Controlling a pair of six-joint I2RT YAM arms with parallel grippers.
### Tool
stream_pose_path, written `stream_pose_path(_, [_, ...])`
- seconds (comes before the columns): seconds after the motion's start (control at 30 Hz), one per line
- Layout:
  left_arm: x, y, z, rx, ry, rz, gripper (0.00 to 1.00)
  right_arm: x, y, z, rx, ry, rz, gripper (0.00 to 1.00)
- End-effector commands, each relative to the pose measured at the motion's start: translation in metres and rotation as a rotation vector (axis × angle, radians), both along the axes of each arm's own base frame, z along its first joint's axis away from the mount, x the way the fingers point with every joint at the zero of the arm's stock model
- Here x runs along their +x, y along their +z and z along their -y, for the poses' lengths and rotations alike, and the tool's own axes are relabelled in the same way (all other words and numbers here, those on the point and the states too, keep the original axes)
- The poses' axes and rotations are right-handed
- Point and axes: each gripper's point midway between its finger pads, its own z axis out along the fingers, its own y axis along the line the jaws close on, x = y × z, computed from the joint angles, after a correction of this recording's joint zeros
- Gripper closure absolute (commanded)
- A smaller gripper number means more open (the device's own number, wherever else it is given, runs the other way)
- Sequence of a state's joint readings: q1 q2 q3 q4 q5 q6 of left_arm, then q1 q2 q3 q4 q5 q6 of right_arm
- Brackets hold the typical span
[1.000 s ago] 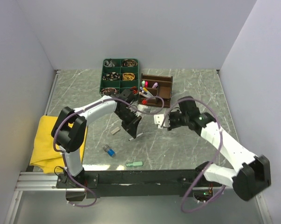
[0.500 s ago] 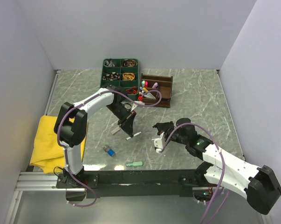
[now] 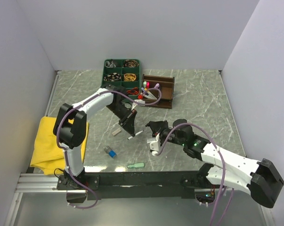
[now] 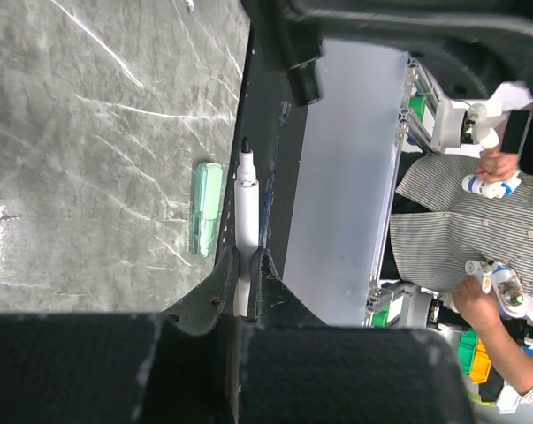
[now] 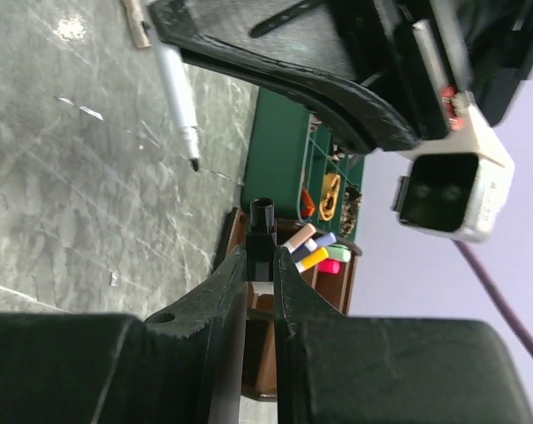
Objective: Sort the stationery into containers
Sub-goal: Close the pen cap on the pen.
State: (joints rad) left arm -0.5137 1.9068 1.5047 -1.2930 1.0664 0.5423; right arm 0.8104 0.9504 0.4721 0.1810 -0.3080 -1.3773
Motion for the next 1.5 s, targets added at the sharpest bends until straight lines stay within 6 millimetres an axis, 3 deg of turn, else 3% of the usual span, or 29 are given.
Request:
stream_pose_path(0.0, [0.005,0.024,0.001,-0.059,0.021,0.076,0.99,0.008,0.017,-0.011,0.01,-0.006,0.015,1.0])
stream_pose_path(0.17, [0.008,0.026,0.0,-0.059,0.04,0.099,0.99,0.008,0.003,-0.014,-0.032,0.0,-0.017,1.0])
stream_pose_path(1.47, [0.011,0.022,-0.002,-0.053,0.064,0.079,0.99,0.01,0.007,-0.021,-0.023,-0.034,-0.063,1.0])
